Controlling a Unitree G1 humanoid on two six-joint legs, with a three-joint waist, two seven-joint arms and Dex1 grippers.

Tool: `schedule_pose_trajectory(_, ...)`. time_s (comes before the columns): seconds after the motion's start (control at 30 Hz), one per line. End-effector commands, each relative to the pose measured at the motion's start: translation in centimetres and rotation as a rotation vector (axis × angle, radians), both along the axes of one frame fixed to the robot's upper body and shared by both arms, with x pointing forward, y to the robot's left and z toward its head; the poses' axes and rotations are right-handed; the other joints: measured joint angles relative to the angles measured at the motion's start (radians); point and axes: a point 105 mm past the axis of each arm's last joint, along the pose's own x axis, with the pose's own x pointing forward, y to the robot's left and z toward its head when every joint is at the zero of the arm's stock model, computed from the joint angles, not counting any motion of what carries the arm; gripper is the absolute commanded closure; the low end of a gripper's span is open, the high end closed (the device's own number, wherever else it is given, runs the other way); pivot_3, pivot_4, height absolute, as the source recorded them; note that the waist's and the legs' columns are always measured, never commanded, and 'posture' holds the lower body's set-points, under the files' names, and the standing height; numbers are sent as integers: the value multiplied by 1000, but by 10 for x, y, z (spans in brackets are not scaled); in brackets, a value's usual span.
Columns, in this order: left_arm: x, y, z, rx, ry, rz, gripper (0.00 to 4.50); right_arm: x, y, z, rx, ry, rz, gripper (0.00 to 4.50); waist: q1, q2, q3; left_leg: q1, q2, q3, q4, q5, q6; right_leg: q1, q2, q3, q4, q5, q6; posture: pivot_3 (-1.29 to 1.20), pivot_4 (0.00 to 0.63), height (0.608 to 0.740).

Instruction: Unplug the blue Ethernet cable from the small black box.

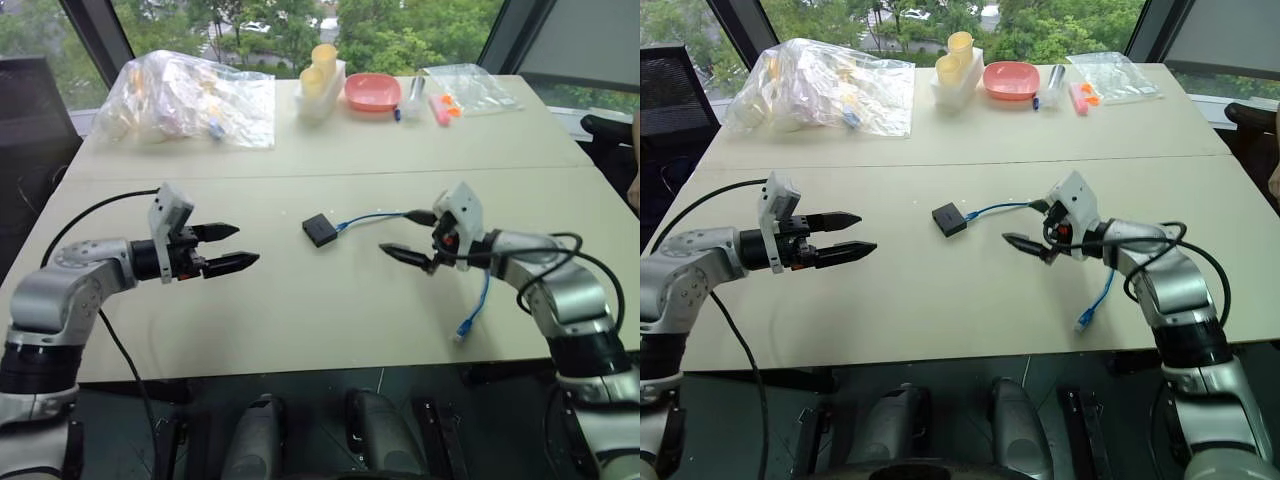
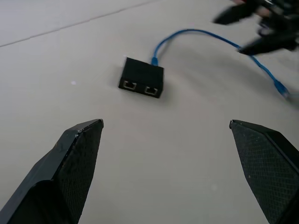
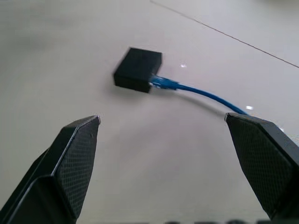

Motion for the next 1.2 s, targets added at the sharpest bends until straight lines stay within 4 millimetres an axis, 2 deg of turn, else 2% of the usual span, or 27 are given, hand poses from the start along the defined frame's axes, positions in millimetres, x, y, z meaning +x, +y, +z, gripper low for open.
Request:
schedule_pose_trajectory(0.03,-12,-3,10,24,4,-119,25,27,10,-8,-146,-52,72,0,-1,0,0,-1,0,0,0,0,0,-1,0,0,0,0,0,0,150,740)
schedule_pose_trajectory(0.17,-9,-2,12,26,-30,-90,25,53,28,-15,-269,-72,151,0,0,0,0,-3,1,-1,-1,0,0,-3,2,0,2,0,0,0,150,740)
schedule_pose_trajectory(0.23,-12,-3,12,13,-39,-69,25,60,36,-21,-298,-45,191,0,0,0,0,-5,1,-1,0,0,0,-4,2,0,2,0,1,0,150,740)
schedule_pose_trajectory(0.47,-26,-2,-1,3,-34,12,25,70,61,-25,-314,-2,224,0,-2,0,0,-4,1,-1,0,1,0,-3,1,0,3,1,0,0,150,740)
schedule_pose_trajectory(0.63,-28,-3,-4,11,-39,51,25,64,75,-39,-366,40,279,0,-21,0,0,2,2,-1,0,1,-2,1,2,0,4,1,-1,0,150,740)
schedule_pose_trajectory(0.73,-27,-2,-6,17,-38,72,0,57,83,-52,-378,87,325,819,-27,0,0,6,3,-1,-1,1,-2,4,2,0,4,1,-1,0,150,740)
schedule_pose_trajectory(0.8,-27,-2,-8,23,-38,83,0,51,87,-59,-390,110,362,1969,-32,0,-1,7,4,-1,-1,1,-2,6,4,0,4,2,-1,0,150,740)
schedule_pose_trajectory(0.87,-26,-2,-9,30,-37,93,0,47,91,-62,-396,122,400,2900,-36,0,-1,8,4,-1,-1,1,-2,6,4,0,5,2,-2,0,150,740)
schedule_pose_trajectory(0.97,-26,-1,-12,37,-31,99,0,47,100,-56,-334,109,407,4423,-46,0,-1,10,5,-1,-1,1,-2,7,5,0,6,3,-3,0,150,740)
schedule_pose_trajectory(1.07,-25,1,-15,45,-25,104,0,57,103,-39,-269,42,338,4471,-49,0,-1,10,5,-2,-1,1,-2,8,6,0,6,3,-4,0,150,740)
schedule_pose_trajectory(1.2,-15,2,-13,40,-28,106,0,73,104,-17,-285,-123,246,4471,-47,1,0,9,6,-2,-1,2,-2,6,6,1,6,3,-4,0,150,740)
